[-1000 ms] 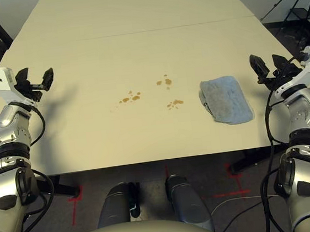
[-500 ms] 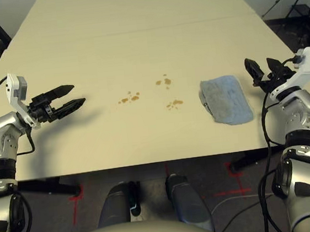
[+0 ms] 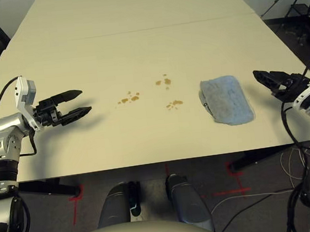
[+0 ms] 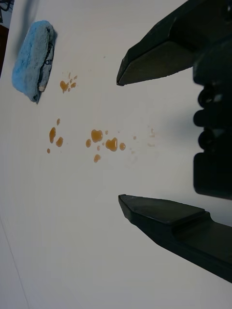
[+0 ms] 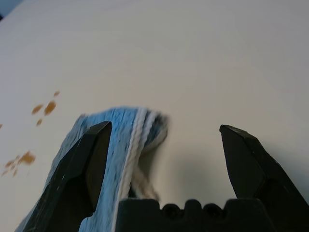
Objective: Wipe the water off the table with a rag.
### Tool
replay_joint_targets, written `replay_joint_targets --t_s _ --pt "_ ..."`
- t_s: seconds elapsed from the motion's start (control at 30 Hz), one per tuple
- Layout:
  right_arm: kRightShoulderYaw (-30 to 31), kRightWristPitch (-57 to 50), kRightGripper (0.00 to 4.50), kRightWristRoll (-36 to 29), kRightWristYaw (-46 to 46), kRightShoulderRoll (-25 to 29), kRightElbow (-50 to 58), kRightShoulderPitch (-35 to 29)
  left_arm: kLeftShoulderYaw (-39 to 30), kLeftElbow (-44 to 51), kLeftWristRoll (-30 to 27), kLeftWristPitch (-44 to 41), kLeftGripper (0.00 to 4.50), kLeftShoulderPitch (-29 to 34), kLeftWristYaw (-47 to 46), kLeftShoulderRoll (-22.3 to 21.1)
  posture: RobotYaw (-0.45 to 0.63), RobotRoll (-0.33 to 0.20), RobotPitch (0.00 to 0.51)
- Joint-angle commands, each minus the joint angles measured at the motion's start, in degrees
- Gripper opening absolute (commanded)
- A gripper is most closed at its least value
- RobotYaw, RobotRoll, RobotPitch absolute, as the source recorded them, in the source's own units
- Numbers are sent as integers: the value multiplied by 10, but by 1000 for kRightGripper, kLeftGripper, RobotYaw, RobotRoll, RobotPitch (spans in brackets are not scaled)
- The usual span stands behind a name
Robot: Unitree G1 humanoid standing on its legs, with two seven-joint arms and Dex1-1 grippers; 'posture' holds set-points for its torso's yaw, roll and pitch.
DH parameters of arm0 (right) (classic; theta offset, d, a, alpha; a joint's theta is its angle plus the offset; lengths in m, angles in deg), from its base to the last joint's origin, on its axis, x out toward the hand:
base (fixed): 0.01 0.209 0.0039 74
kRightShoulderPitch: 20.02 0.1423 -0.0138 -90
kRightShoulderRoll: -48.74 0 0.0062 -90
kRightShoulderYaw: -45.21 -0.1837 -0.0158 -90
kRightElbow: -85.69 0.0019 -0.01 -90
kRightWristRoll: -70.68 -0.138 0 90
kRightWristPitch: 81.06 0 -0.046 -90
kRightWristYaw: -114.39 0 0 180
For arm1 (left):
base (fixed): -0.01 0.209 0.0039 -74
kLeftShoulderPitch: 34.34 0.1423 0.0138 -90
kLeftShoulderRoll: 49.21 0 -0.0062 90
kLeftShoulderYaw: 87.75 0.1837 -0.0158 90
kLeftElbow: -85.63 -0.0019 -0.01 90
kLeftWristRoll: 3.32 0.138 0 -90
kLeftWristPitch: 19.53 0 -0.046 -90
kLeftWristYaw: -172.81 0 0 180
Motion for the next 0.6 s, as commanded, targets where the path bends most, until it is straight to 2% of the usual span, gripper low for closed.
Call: replay_joint_targets --t_s 0.03,0.23,0.6 --pt "34 -34 4459 11 -20 -3 20 -12 10 -5 11 7 4500 -2 3 3 -185 0 137" --pt "81 -29 4459 36 -26 -23 22 -11 11 -3 12 8 4500 -3 0 4 -175 0 137" --pt "125 -28 4459 59 -33 -69 34 2 7 3 13 9 4500 5 -5 -1 -163 0 136"
